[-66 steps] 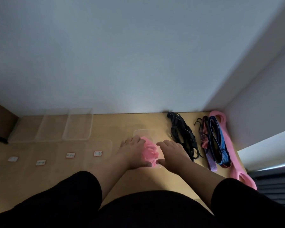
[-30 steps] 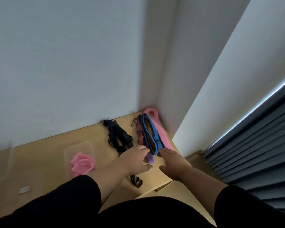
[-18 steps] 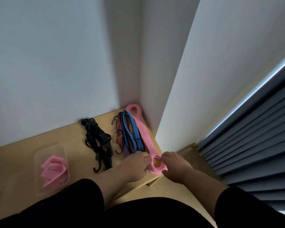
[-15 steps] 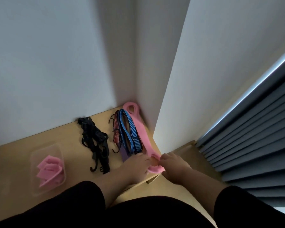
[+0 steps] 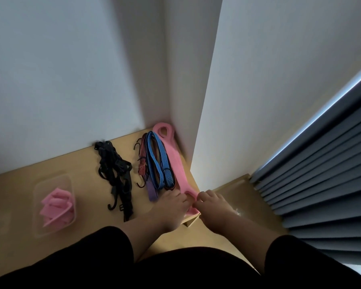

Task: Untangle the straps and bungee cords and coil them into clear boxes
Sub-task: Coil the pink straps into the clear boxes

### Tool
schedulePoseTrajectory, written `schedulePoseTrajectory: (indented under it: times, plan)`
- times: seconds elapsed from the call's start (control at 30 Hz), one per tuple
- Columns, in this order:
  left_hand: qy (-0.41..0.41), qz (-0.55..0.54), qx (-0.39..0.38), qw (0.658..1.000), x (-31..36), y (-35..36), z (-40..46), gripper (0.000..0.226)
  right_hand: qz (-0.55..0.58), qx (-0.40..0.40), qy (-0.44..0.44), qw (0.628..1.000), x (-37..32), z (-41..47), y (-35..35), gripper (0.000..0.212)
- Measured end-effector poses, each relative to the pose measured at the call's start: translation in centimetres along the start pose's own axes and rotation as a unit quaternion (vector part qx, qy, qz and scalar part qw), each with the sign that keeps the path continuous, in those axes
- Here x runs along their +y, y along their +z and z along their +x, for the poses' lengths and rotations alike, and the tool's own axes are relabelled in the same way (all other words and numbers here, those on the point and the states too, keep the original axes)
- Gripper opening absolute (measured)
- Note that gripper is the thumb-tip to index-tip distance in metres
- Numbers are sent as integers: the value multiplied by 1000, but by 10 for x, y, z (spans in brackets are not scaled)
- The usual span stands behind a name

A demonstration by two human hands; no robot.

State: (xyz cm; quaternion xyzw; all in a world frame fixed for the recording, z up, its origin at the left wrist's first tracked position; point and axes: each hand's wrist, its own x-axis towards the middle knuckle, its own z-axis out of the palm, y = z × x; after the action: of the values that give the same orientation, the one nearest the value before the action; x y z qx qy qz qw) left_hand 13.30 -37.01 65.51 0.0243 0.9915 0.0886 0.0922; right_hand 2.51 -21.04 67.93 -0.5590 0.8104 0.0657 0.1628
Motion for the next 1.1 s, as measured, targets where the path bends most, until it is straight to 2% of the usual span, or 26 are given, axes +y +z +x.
schedulePoseTrajectory:
  times: [0.13,0.27,0.43,0.53,0.63,0.73,0.83,0.9,1.03,1.1]
  plan:
    - [0,-28,6,1000,-2,-3,-3,13,-3,12,-11,1000,-3,3,-4,38]
    - [-5,-42,-29,999,-4,-8,-6,20,-10,17,-30,999,-6,7,-5,39]
    - [-48,-72,-26,996,-13,-10,-9,12,23,60,-53,996,-7,12,-21,30]
    - [-116,-147,49,981,-19,-19,-13,20,67,92,-29,993,-3,20,-40,26]
    - [-139,-178,145,963,-28,-39,-16,23,149,114,7,982,-5,29,-57,33]
    - [-156,-217,224,937,-39,-68,-23,21,203,159,38,966,-11,42,-77,30]
    - [-187,-277,275,901,-51,-94,-34,17,225,225,22,948,-25,55,-108,23]
    - [-212,-349,276,870,-56,-103,-35,18,247,277,13,928,-32,62,-128,19]
    - [-219,-493,260,801,-66,-111,-37,34,277,317,-23,907,-49,72,-167,19]
    - [-206,-524,268,782,-70,-121,-40,38,286,337,-44,896,-61,76,-189,17]
